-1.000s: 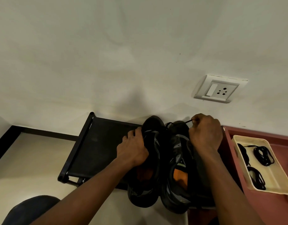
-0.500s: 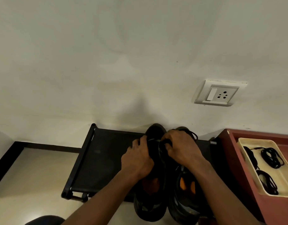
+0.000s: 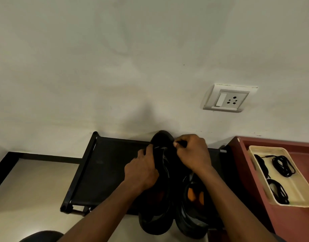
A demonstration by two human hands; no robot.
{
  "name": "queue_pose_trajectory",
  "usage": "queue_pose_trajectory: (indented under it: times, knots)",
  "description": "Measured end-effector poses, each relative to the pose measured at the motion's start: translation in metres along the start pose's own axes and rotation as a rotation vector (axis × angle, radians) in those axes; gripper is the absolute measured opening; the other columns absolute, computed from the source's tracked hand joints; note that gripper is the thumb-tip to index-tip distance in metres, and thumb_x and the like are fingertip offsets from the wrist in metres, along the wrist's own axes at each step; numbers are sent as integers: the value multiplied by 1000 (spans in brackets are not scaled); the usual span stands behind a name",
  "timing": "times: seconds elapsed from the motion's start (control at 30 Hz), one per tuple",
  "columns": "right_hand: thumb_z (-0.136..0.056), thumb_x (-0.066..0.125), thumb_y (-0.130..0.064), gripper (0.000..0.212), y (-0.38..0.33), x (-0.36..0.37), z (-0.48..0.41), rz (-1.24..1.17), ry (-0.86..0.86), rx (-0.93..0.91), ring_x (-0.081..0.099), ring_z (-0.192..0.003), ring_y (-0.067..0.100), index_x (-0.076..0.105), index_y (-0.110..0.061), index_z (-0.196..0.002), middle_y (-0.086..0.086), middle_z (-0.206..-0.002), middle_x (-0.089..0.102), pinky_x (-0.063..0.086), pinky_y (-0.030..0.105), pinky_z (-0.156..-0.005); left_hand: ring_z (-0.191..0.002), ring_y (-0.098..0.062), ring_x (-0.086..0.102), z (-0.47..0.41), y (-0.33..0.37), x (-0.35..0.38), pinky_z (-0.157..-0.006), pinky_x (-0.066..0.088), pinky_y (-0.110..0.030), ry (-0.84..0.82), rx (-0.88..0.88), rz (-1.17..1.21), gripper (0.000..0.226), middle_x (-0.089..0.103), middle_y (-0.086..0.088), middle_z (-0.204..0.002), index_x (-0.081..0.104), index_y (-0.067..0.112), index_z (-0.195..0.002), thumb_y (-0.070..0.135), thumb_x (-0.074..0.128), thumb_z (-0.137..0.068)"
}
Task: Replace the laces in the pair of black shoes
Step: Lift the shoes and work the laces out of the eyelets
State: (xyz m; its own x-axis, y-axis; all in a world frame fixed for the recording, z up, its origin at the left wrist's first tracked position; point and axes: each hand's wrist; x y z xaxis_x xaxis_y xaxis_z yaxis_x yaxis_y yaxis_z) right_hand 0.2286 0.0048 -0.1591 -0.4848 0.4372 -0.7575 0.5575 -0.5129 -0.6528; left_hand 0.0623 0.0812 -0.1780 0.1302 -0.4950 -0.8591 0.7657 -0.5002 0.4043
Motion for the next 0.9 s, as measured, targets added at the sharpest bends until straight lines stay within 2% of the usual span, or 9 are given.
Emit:
queue_pose_trajectory:
  times: [0.1,0.17,0.23,0.33,0.43,0.53,0.67,0.83,0.9]
  knots:
    - [-90,72,-21,16,7,-14,-7,-120,161,121,70,-81,12,78,-31,-79,-10,-82,76,53,23,-79,-121,-34,61,0,0,0,-91,51,-48,4,5,-17,81,36,-9,-160,8,28,-162,36,57,-99]
    - [-92,69,-20,16,14,-25,-12,-248,277,206,75,-86,22,78,-29,-83,-3,-85,78,61,39,-86,-123,-35,60,0,0,1,-92,51,-48,4,9,-21,81,34,-8,-162,8,28,-163,37,57,-99]
    - [-99,63,-19,18,24,-43,-18,-411,421,280,77,-85,24,74,-29,-89,3,-91,78,64,46,-81,-123,-34,61,-1,-1,0,-93,51,-48,3,6,-14,80,33,-8,-163,8,28,-163,37,56,-100]
    - [-106,52,-16,16,38,-77,-25,-801,503,399,79,-78,22,68,-17,-105,10,-95,78,62,30,-61,-121,-33,62,-2,-3,-1,-93,52,-48,3,3,5,79,36,-8,-161,9,29,-163,38,55,-100]
    - [-105,51,-13,16,37,-77,-21,-847,371,379,78,-75,24,68,-13,-104,9,-88,79,57,25,-54,-121,-34,61,-3,-1,1,-92,52,-48,10,3,-1,80,38,-8,-159,9,29,-163,37,56,-99]
    - [-102,56,-13,15,24,-60,-16,-700,240,300,76,-68,19,69,-15,-96,9,-85,79,52,26,-51,-125,-35,58,-3,4,3,-95,50,-48,9,4,-3,82,36,-9,-159,10,29,-163,36,55,-95]
    - [-94,60,-20,15,10,-46,-9,-193,136,143,73,-75,18,71,-26,-86,-4,-81,75,55,34,-70,-133,-34,51,-1,2,1,-102,49,-50,0,24,34,82,35,-8,-160,14,30,-162,40,55,-92]
    - [-93,59,-23,21,-6,-19,5,281,20,-30,54,-114,24,70,-22,-111,3,-115,62,51,36,-79,-123,-21,59,-12,-4,-17,-103,52,-44,57,22,271,62,54,1,-145,51,32,-146,52,63,-88]
    - [-95,60,-34,19,-14,-9,11,353,40,-85,49,-114,21,66,-22,-108,1,-113,55,44,33,-75,-113,-16,62,-17,-5,-20,-98,54,-40,121,40,320,41,63,5,-132,65,31,-130,45,67,-91]
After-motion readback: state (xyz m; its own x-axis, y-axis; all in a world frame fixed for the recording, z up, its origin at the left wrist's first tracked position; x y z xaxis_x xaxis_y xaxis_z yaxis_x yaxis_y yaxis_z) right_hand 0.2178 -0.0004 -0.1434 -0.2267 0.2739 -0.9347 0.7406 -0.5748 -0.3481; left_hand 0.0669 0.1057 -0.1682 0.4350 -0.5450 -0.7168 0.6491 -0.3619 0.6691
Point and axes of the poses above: each hand's wrist, its own z-axis away from the middle knuckle, its own x-axis out of the palm, y = z × x
